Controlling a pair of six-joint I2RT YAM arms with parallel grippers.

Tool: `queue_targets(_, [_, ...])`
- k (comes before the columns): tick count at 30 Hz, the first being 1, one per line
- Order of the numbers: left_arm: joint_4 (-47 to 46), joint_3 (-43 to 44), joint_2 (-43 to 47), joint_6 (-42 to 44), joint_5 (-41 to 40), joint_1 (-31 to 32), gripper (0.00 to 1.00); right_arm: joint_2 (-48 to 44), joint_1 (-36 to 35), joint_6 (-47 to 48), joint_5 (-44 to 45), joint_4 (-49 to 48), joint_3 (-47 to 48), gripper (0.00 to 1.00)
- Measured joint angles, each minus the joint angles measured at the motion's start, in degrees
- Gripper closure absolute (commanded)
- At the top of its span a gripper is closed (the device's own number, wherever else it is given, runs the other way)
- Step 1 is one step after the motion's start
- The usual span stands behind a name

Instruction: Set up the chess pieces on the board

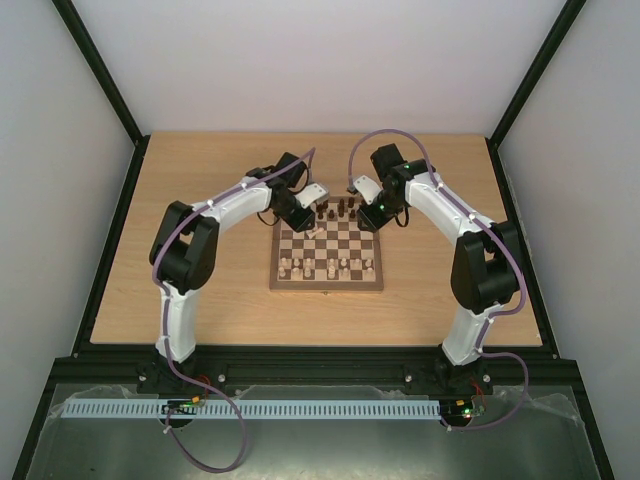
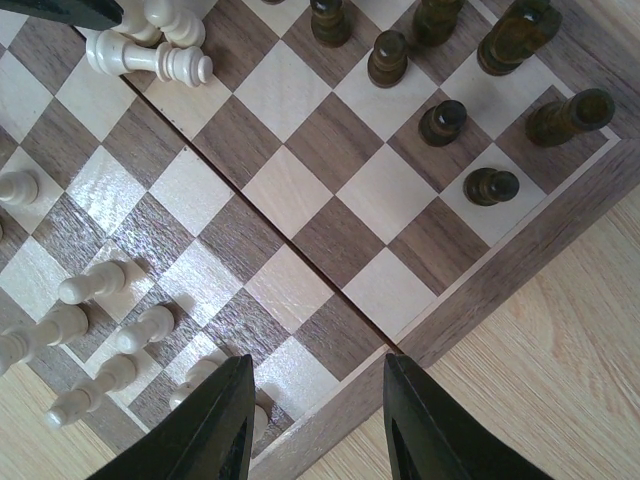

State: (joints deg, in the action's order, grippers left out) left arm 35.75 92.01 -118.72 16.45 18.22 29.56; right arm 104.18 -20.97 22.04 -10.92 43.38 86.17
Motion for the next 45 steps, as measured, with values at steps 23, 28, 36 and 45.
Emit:
queue_targets(23, [3.37,0.48,0.33,1.18,-0.37,0.04,0.97,0.00,0.00,0.00,0.11,-0.02,-0.33,0.64])
queue_targets(28, [4.13,0.28,2.99,1.86,-0.72,0.04,0.97,0.00,0.00,0.00,0.11,-0.02,-0.33,0.64])
queue_targets(36, [5.38,-0.61,7.82,6.97,2.75,0.44,0.95,0.00,0.00,0.00,0.13,-0.02,-0.33,0.64])
queue_targets(45, [6.21,-1.66,8.72,12.35,8.72,4.39,0.95,0.00,0.00,0.00,0.15,-0.02,-0.33,0.64])
